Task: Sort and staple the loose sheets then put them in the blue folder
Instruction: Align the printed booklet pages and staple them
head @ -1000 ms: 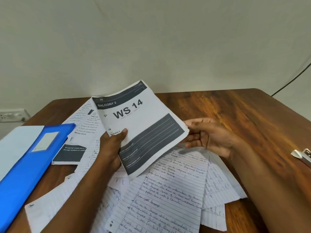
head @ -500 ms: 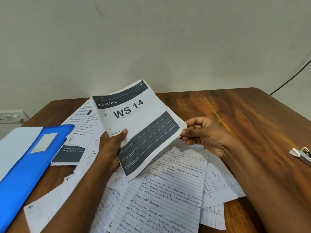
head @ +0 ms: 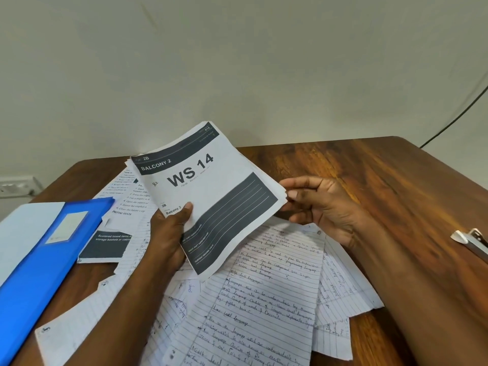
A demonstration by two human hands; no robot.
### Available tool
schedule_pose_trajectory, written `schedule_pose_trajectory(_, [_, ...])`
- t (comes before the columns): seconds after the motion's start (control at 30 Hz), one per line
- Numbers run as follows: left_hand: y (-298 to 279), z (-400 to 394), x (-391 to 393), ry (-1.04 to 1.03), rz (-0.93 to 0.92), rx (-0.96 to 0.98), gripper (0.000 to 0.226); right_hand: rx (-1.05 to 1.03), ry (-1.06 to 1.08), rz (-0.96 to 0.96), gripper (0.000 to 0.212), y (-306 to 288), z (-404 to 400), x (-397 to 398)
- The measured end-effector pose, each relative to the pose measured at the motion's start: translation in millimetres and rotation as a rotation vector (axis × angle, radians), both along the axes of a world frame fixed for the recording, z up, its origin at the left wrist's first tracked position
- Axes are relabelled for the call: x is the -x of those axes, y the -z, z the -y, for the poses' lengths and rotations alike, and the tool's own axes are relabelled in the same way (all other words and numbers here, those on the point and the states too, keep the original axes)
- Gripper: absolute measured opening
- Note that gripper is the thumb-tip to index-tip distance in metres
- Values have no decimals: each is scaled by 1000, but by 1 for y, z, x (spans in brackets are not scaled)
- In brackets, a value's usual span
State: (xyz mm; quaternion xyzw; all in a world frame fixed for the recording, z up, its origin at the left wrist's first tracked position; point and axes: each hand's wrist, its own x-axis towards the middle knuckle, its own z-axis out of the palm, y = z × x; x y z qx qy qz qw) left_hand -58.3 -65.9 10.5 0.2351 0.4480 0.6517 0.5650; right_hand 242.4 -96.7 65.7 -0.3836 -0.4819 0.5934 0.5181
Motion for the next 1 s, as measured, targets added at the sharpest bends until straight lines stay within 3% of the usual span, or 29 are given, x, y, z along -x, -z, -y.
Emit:
schedule_pose_trajectory(0.23, [1, 1, -5, -70, -103, -53, 41, -48, 44, 184, 39, 3, 1, 7])
schedule_pose_trajectory(0.43, [-4, 12, -15, 54, -285, -132, 35, -53, 269, 400, 16, 14, -6, 4])
schedule_pose_trajectory(0.63, [-12, 28, -29, 203, -413, -216, 32, 37, 140, 498, 32, 23, -12, 6])
schedule_pose_trajectory(0.7, [-17, 33, -34, 273, -379, -245, 36, 86, 182, 495, 27, 29, -17, 6])
schedule_pose_trajectory(0.87, [-30, 39, -37, 536, -60, -341, 47, 230, 313, 336, 16, 34, -27, -5])
schedule_pose_trajectory(1.0, [-31, 45, -42, 642, -129, -386, 61, 315, 343, 258, 12, 41, -30, -11])
